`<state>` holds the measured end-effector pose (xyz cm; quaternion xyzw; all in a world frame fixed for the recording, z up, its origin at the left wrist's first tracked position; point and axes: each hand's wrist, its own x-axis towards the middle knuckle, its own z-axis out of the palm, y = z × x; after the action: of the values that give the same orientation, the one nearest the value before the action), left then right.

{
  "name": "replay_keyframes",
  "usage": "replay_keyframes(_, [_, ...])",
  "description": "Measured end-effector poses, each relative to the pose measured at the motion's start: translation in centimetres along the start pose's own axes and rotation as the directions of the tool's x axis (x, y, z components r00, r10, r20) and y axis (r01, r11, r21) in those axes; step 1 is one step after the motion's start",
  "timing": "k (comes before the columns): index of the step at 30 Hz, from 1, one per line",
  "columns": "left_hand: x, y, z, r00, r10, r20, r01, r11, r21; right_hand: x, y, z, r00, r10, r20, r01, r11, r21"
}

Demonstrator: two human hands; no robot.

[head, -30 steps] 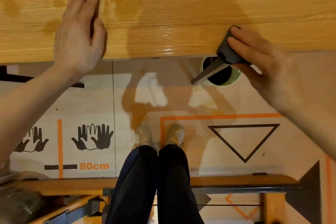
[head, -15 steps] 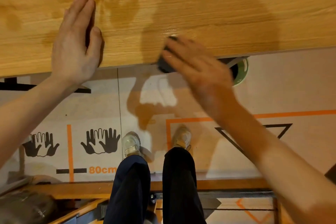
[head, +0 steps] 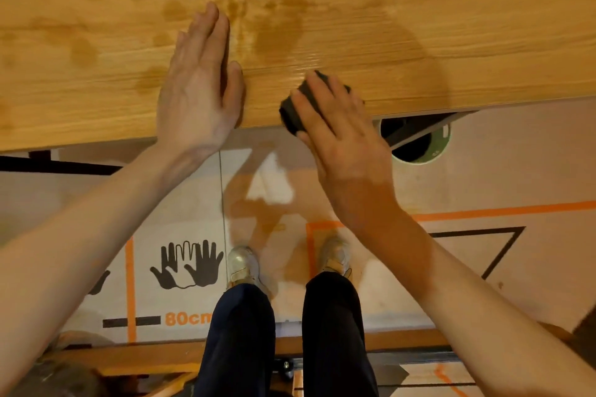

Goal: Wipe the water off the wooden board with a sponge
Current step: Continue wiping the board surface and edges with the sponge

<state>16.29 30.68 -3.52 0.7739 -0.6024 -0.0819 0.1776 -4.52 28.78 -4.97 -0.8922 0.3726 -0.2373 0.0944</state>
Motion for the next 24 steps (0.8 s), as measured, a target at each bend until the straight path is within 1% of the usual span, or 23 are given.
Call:
replay_keyframes(2, [0.0,-0.5,-0.5,0.999,0.022,0.046,-0.02,0.999,-0.044,0.4,1.1,-0.4,0.99,-0.111,0.085,0.109,0.994,0.024])
replay_keyframes(4, [-0.1,-2.1,-1.7,0.995,0.059,0.08,-0.052,0.995,-0.081,0.0,3.8,-2.0,0.981,-0.157,0.115,0.153,0.987,0.046])
replay_keyframes(5, [-0.2,-3.1,-2.4,0.993,0.082,0.088,-0.075,0.994,-0.079,-0.6,5.3,-3.0,0.984,-0.137,0.113,0.131,0.99,0.057])
replay_keyframes(7, [-0.6,-6.3,-4.0,0.99,0.105,0.09,-0.102,0.994,-0.04,-1.7,6.5,-4.4,0.993,-0.052,0.108,0.043,0.996,0.079])
replay_keyframes(9, [-1.2,-9.8,-5.5,0.991,0.103,0.081,-0.103,0.995,-0.01,-2.1,6.1,-4.4,0.999,-0.006,0.052,0.001,0.996,0.091])
replay_keyframes(10, [-1.5,-10.9,-5.8,0.992,0.101,0.078,-0.101,0.995,-0.003,-2.1,5.7,-4.2,1.0,-0.009,0.022,0.007,0.997,0.083])
replay_keyframes(12, [-1.8,-14.0,-7.2,0.995,0.085,0.053,-0.085,0.996,0.003,-1.2,3.5,-2.2,0.999,-0.048,0.006,0.047,0.996,0.074])
replay_keyframes(13, [-2.0,-14.5,-7.0,0.996,0.079,0.05,-0.08,0.997,0.002,-0.9,2.7,-1.8,0.998,-0.062,-0.007,0.062,0.996,0.066])
replay_keyframes(18, [-2.3,-15.6,-6.6,0.998,0.062,0.033,-0.06,0.997,-0.049,1.0,-3.9,2.2,0.992,-0.11,-0.059,0.116,0.988,0.107])
replay_keyframes(21, [-2.3,-15.7,-6.6,0.996,0.078,0.032,-0.076,0.995,-0.068,2.6,-8.5,5.6,0.987,-0.121,-0.11,0.128,0.99,0.06])
replay_keyframes(22, [-2.2,-15.8,-6.6,0.997,0.073,0.033,-0.071,0.996,-0.063,3.2,-10.2,6.5,0.989,-0.109,-0.103,0.116,0.991,0.063])
replay_keyframes(24, [-2.2,-15.7,-6.5,0.997,0.071,0.029,-0.07,0.997,-0.042,4.2,-13.7,7.8,0.996,-0.082,-0.043,0.086,0.991,0.102])
